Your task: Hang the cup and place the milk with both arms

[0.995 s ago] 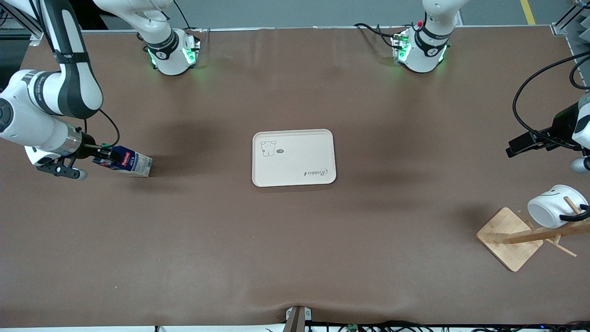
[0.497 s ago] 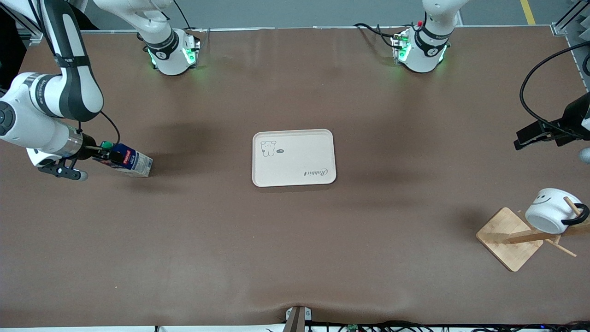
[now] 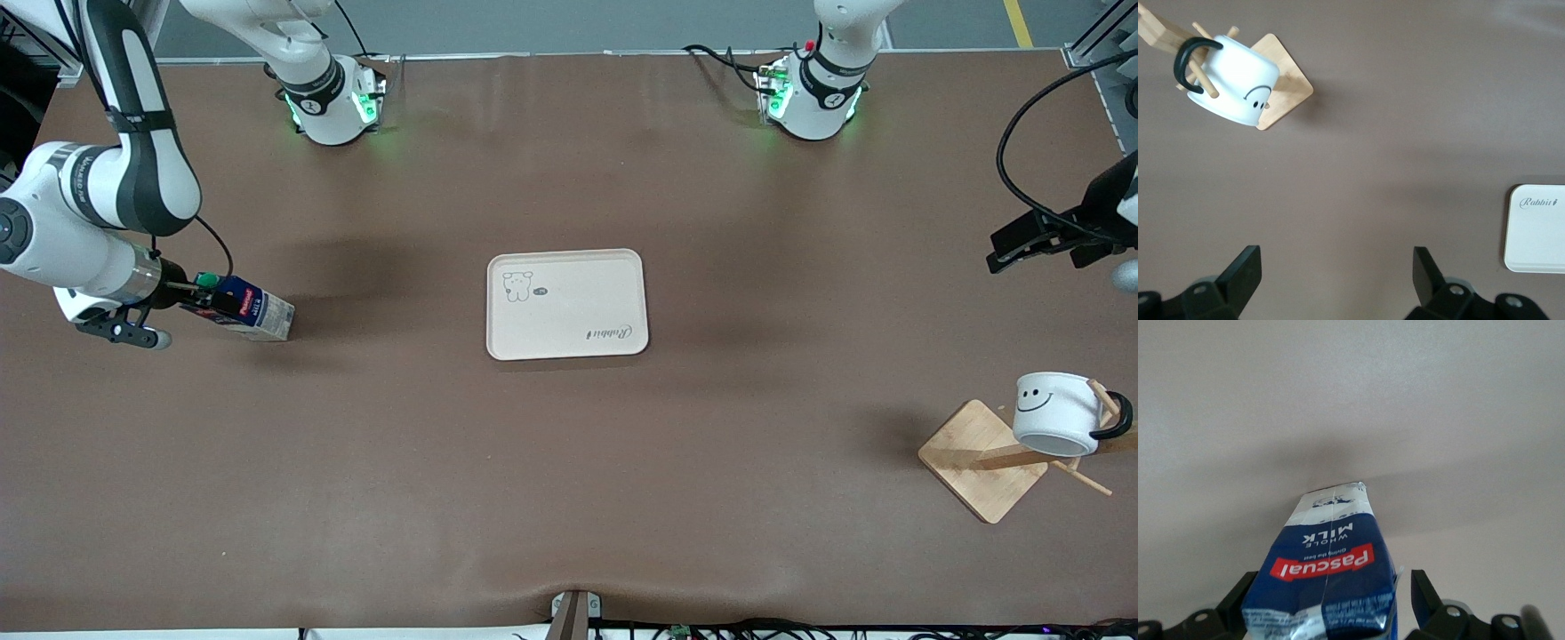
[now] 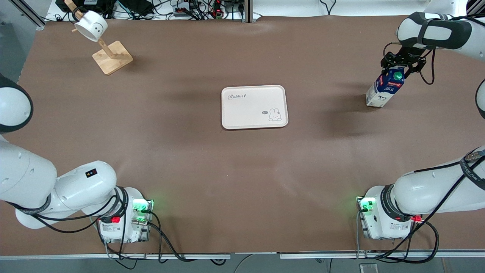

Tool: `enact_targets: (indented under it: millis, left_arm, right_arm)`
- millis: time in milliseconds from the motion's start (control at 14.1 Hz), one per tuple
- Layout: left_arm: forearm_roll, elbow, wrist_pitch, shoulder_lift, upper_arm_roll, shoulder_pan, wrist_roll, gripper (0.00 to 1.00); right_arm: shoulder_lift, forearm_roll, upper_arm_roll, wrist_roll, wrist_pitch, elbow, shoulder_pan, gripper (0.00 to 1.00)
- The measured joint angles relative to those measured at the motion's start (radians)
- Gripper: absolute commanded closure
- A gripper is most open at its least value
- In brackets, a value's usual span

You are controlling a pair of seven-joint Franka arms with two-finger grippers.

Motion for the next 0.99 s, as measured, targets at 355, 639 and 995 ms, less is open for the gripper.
enact_targets:
  millis: [355, 639, 995]
  left_arm:
    - [0.0, -0.026, -0.049, -0.077, 0.306, -0.273, 0.023, 0.0]
    - [-0.019, -0.059, -0.053, -0.129, 0.485, -0.452, 0.022, 0.0]
    - [-0.04, -0.08, -0.054, -0.142, 0.483, -0.459, 0.02, 0.0]
  right_arm:
    - [-0.003, 0.001, 0.001, 0.0, -0.157, 0.164, 0.0, 0.0]
    - [0.017, 0.001, 0.009, 0.0, -0.377, 0.425, 0.0, 0.0]
    - [0.123, 0.007, 0.023, 0.001, -0.691, 0.823, 0.005, 0.0]
